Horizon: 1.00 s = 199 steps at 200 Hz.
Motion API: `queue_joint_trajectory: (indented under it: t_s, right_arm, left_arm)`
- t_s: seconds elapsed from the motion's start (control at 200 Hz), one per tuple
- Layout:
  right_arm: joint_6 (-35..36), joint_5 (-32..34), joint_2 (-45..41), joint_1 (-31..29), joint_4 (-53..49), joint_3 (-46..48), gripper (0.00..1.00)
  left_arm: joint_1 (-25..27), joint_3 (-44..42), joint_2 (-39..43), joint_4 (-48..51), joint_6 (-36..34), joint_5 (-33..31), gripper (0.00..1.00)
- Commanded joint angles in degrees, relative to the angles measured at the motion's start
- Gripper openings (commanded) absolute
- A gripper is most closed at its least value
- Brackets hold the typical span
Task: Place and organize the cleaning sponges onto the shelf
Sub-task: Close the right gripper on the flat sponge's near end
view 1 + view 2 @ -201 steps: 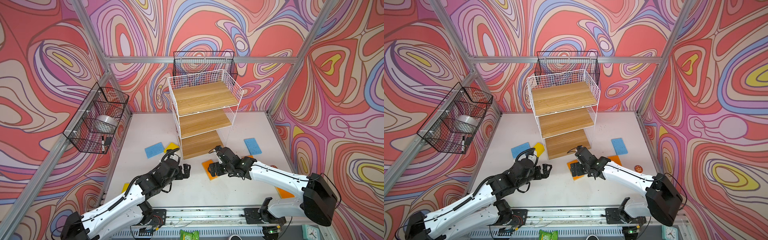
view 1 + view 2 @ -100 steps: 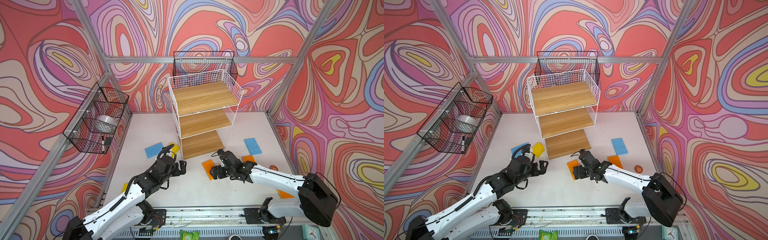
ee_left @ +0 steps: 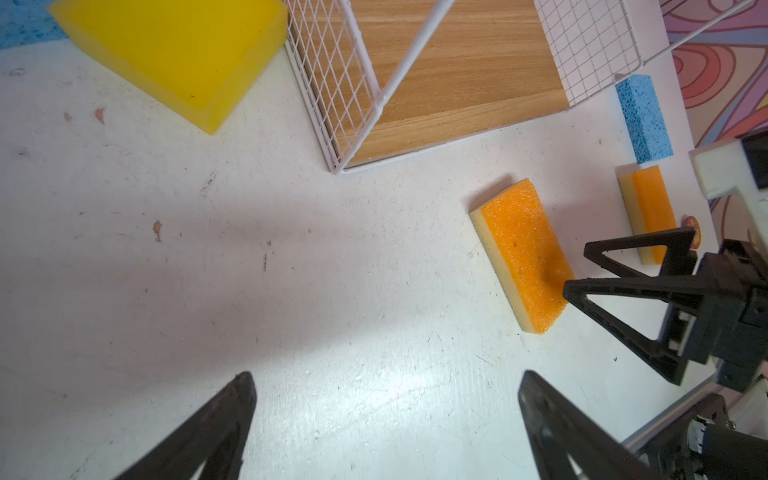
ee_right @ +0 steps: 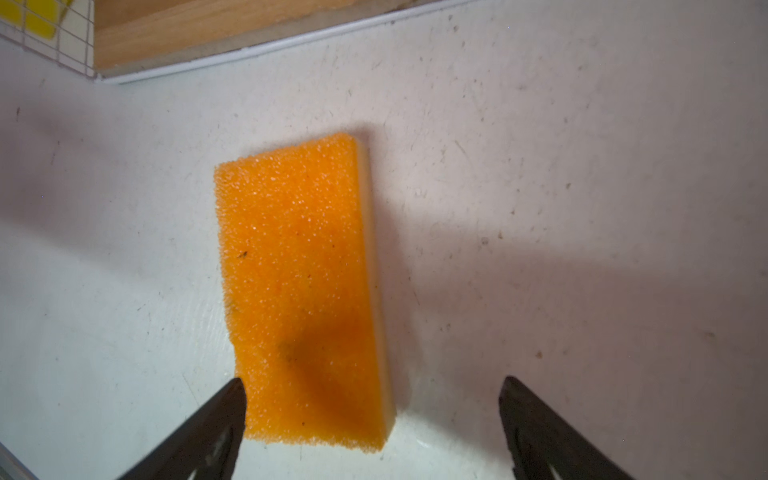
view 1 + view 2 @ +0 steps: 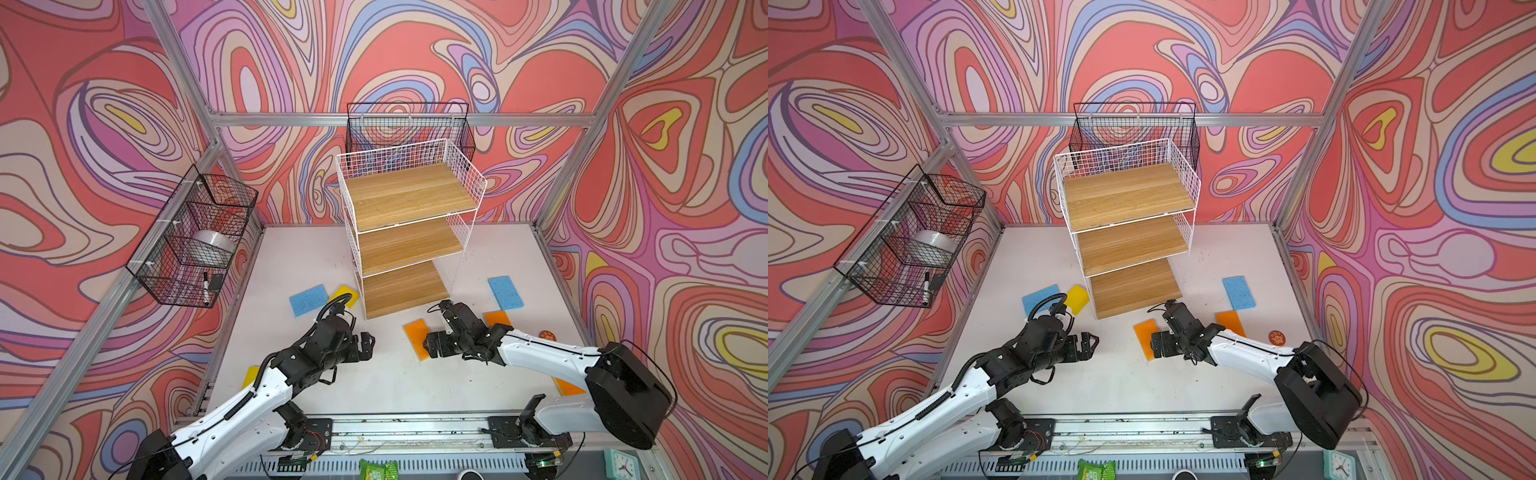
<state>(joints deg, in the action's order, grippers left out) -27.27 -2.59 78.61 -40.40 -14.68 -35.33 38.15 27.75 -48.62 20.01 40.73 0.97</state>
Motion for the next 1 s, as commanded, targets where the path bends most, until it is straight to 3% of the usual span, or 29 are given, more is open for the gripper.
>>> queue_joint_trajectory:
  t_s: [0.0, 0.24, 0.676, 0.891, 0.991]
  right_arm:
    - [0.09, -0.19, 1.06, 0.19, 1.47, -0.31, 0.98]
    - [0.74, 4.83, 4.18, -6.84, -1.14, -3.46, 0.98]
    - [-1.31, 13.98, 7.90, -13.58, -6.19, -8.15, 0.97]
    - [-2.85, 16.28, 9.71, -13.97, -8.11, -9.07, 0.92]
    - [-3.40, 16.56, 9.59, -13.92, -7.91, -9.00, 0.85]
  left_arm:
    - [-0.36, -0.18, 0.99, 1.01, 1.14, -0.21, 1.00]
    - [-0.36, -1.65, 4.08, 0.33, 2.08, -3.12, 1.00]
    - [-0.36, -0.90, 6.67, 2.39, 0.67, -6.06, 1.00]
    - [-0.53, -0.35, 7.65, 2.99, 0.55, -6.69, 1.00]
    - [-0.62, -0.50, 7.49, 2.00, 1.45, -6.32, 1.00]
